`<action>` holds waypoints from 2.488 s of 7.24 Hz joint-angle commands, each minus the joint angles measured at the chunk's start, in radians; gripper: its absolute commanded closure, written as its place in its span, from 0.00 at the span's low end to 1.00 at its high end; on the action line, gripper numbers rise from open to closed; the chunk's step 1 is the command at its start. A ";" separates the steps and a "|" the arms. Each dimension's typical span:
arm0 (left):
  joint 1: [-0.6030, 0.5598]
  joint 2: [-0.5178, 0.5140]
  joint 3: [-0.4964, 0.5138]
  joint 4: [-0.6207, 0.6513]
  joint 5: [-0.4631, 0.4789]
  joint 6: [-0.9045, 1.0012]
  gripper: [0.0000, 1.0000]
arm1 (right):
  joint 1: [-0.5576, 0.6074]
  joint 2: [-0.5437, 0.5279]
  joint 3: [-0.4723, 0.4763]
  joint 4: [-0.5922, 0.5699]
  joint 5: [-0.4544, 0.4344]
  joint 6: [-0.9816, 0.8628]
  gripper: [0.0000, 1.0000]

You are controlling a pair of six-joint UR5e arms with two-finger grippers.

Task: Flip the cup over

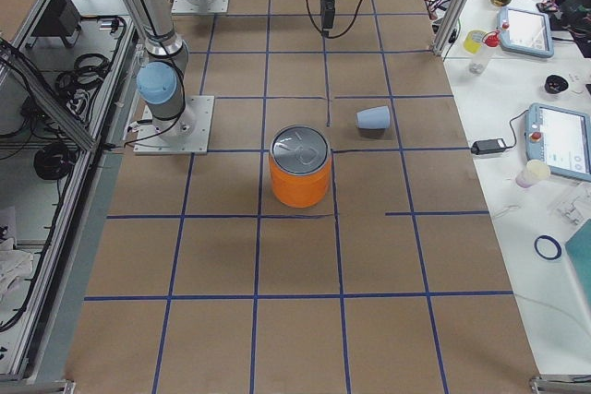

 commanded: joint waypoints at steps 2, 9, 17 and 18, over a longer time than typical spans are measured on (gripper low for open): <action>0.000 0.000 0.002 -0.002 -0.002 -0.015 0.08 | -0.002 0.000 0.000 0.001 -0.001 -0.001 0.00; 0.000 0.001 0.002 -0.003 0.000 -0.035 0.00 | -0.154 0.144 0.089 -0.263 0.005 -0.069 0.00; 0.002 0.000 0.003 -0.009 0.003 -0.060 0.11 | -0.155 0.389 0.218 -0.773 -0.081 -0.221 0.00; 0.002 0.000 0.003 -0.009 0.007 -0.060 0.11 | -0.158 0.403 0.215 -0.802 -0.087 -0.222 0.02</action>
